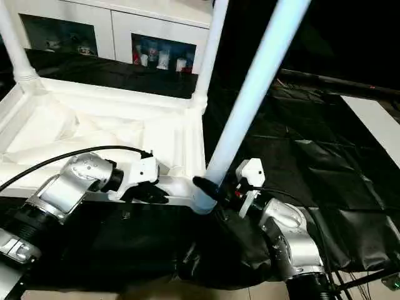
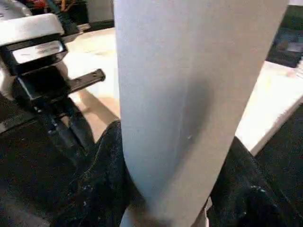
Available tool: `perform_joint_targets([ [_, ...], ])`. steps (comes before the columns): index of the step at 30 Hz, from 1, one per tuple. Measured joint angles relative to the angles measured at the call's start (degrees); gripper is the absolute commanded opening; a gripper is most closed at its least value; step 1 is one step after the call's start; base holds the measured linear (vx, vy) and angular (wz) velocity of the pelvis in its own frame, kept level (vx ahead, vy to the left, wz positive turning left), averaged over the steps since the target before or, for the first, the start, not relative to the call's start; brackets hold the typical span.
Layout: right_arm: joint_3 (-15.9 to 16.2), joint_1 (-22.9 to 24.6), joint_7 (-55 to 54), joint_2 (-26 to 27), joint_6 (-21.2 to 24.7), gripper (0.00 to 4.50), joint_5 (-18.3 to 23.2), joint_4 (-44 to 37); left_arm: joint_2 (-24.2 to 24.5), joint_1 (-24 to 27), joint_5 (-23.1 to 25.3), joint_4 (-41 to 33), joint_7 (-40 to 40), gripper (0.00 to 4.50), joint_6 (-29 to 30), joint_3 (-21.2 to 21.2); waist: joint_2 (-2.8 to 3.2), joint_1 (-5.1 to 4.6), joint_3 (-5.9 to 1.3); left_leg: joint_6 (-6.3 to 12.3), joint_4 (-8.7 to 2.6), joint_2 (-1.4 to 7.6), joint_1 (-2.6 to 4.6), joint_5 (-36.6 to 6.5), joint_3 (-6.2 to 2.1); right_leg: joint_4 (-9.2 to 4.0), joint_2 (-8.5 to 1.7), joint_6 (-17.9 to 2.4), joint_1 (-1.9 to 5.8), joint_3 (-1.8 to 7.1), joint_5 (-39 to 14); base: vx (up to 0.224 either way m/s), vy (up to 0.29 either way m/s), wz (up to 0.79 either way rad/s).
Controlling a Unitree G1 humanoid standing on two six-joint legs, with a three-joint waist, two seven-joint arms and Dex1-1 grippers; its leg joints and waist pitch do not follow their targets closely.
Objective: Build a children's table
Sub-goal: Insert table leg to table base
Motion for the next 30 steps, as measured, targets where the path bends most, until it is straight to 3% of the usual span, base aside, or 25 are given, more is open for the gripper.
perform_joint_targets([
  [7, 0.4, -4.2, -8.7, 2.6, 0.0, 1.84, -2.6, 3.7, -1.5, 0.0, 0.5, 0.0, 4.5, 0.0, 4.4, 1.5, -0.01, -0.43, 0.0, 0.0, -0.01, -0.01, 0.05, 0.0, -0.09, -0.06, 0.0, 0.0, -0.36, -0.06, 0.0, 0.0, 0.0, 0.0],
  [12, 0.1, -10.1, -18.1, 6.0, 0.0, 1.84, -4.8, 10.2, -3.9, -0.3, 2.0, 0.0, 11.2, 0.0, 8.5, 2.6, -0.04, -0.83, 0.0, 0.0, 0.0, -0.02, 0.13, 0.0, -0.17, -0.12, 0.0, 0.0, -0.56, -0.13, 0.0, 0.0, 0.0, 0.0],
  [19, -3.0, -20.8, -30.7, 10.2, -1.0, 1.84, -4.8, 24.6, -13.4, -0.3, 4.6, -2.5, 25.3, 0.0, 23.2, 5.0, -0.06, -1.44, 0.02, 0.0, 0.06, -0.03, 0.19, 0.0, -0.3, -0.63, 0.0, 0.0, -0.56, -0.34, 0.0, 0.0, 0.0, 0.0],
  [23, -4.3, -24.5, -34.5, 11.5, -2.1, 1.84, -4.8, 29.8, -17.7, 0.5, 5.7, -4.9, 30.4, 0.0, 29.4, 5.4, -0.16, -1.82, 0.05, 0.01, 0.11, -0.08, 0.11, 0.0, -0.55, -1.12, 0.01, 0.0, -0.52, -0.56, 0.0, 0.0, 0.0, 0.0],
  [30, -5.4, -29.1, -38.5, 12.9, -3.6, 1.84, -6.0, 36.4, -20.8, 0.4, 6.2, -4.1, 36.8, 0.0, 30.8, 6.4, -0.28, -1.77, 0.15, 0.02, 0.32, -0.13, 0.09, 0.0, -1.12, -1.37, 0.01, 0.0, -0.7, -1.07, 0.0, 0.0, 0.0, 0.0],
])
